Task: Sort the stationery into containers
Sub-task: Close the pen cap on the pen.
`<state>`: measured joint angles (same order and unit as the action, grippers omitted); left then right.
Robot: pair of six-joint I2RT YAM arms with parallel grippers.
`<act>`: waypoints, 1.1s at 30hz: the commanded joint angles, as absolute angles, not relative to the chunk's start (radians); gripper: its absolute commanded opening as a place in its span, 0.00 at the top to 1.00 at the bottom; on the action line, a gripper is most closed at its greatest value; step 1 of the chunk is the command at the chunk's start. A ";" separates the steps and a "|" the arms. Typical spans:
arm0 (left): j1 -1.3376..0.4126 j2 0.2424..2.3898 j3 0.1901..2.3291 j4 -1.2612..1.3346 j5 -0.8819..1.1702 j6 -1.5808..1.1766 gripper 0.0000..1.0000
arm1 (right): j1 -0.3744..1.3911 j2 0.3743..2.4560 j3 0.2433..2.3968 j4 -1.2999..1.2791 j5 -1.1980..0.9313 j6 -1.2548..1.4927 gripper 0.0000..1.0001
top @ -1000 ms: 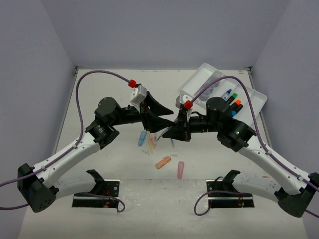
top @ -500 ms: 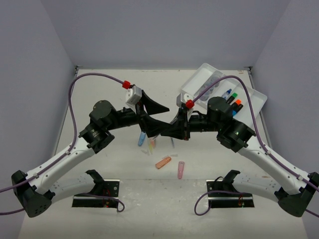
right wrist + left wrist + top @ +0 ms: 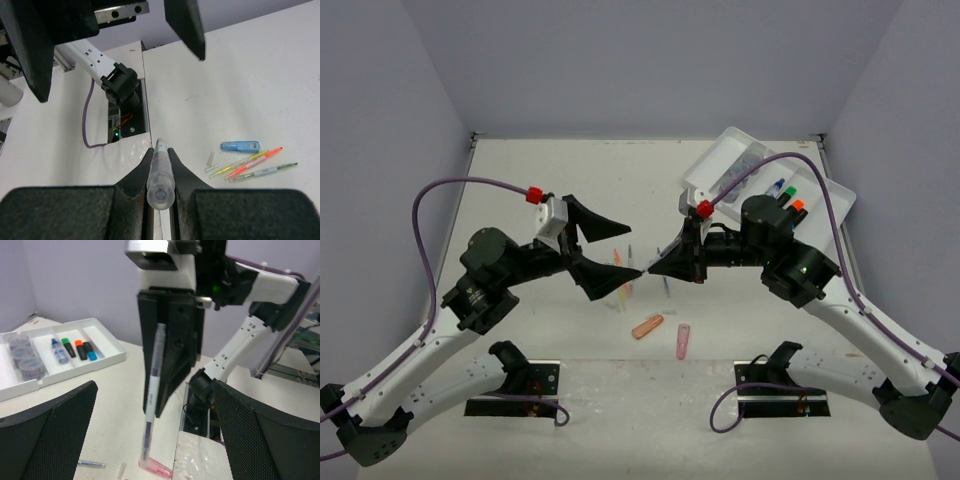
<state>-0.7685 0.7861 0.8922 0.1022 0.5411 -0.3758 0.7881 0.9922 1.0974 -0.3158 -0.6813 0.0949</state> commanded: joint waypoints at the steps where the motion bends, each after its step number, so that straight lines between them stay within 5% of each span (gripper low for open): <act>1: -0.773 0.773 0.810 0.162 0.697 -0.347 0.00 | 0.783 0.974 1.165 -0.363 -0.678 0.081 1.00; 8: -0.773 0.811 0.797 0.140 0.711 -0.295 0.05 | 0.782 0.968 1.221 -0.451 -0.698 0.053 1.00; 16: -0.773 0.875 0.793 0.170 0.729 -0.298 0.22 | 0.782 0.973 1.236 -0.469 -0.709 0.052 1.00; 24: -0.775 0.912 0.790 0.186 0.757 -0.299 0.59 | 0.782 0.975 1.244 -0.451 -0.707 0.060 1.00; 28: -0.776 0.930 0.797 0.208 0.757 -0.318 0.98 | 0.781 0.980 1.234 -0.417 -0.716 0.075 1.00; 33: -0.785 0.930 0.795 0.252 0.761 -0.347 1.00 | 0.782 0.986 1.209 -0.359 -0.693 0.105 0.98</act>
